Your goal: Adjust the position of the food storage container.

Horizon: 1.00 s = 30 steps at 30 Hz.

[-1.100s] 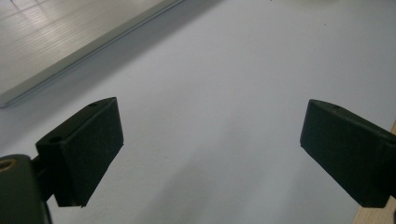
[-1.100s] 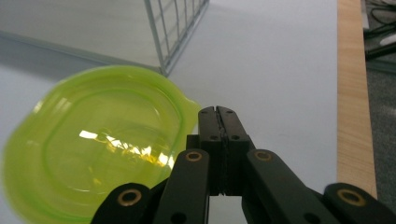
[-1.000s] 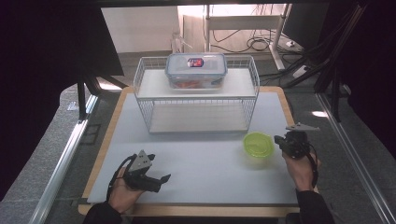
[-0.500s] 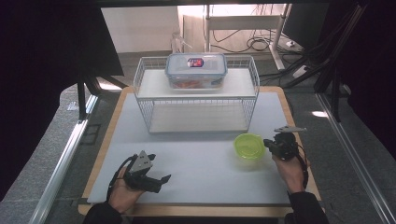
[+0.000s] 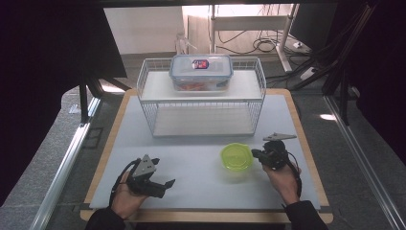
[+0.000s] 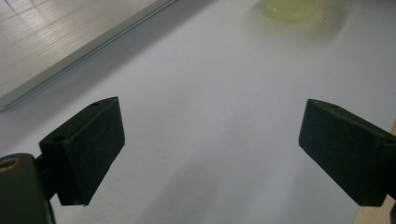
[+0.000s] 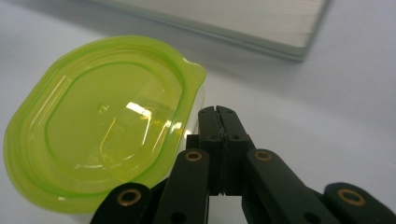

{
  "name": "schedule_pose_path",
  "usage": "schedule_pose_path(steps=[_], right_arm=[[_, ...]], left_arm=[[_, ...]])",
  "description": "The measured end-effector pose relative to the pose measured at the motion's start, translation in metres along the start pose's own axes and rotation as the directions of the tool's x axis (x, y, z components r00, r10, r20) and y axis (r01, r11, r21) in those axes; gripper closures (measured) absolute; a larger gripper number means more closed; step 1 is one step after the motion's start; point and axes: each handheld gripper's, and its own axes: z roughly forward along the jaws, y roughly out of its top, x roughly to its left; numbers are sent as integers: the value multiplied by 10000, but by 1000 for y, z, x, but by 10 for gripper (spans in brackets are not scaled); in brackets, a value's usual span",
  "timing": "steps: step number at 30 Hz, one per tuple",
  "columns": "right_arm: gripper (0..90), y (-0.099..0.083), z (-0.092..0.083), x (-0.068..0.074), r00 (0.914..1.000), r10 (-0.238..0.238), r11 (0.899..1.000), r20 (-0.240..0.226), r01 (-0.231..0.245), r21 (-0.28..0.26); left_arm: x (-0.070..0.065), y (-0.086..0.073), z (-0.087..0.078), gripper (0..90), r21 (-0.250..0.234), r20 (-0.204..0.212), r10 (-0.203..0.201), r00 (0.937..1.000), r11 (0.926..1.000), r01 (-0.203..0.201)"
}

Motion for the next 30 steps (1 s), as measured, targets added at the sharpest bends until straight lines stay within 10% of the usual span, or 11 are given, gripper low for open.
schedule_pose_path(steps=[8, 30], right_arm=[[897, -5, 11, 12, 9957, -862, 9940, -337, 883, 642], [898, -5, 47, 43, 9777, -854, 9891, -1916, 1063, 1016]], left_arm=[[1, -1, 0, 72, 22, 99, -49, 9999, 10000, 49], [3, -4, 4, 66, 111, 208, 177, 9996, 9998, -179]])
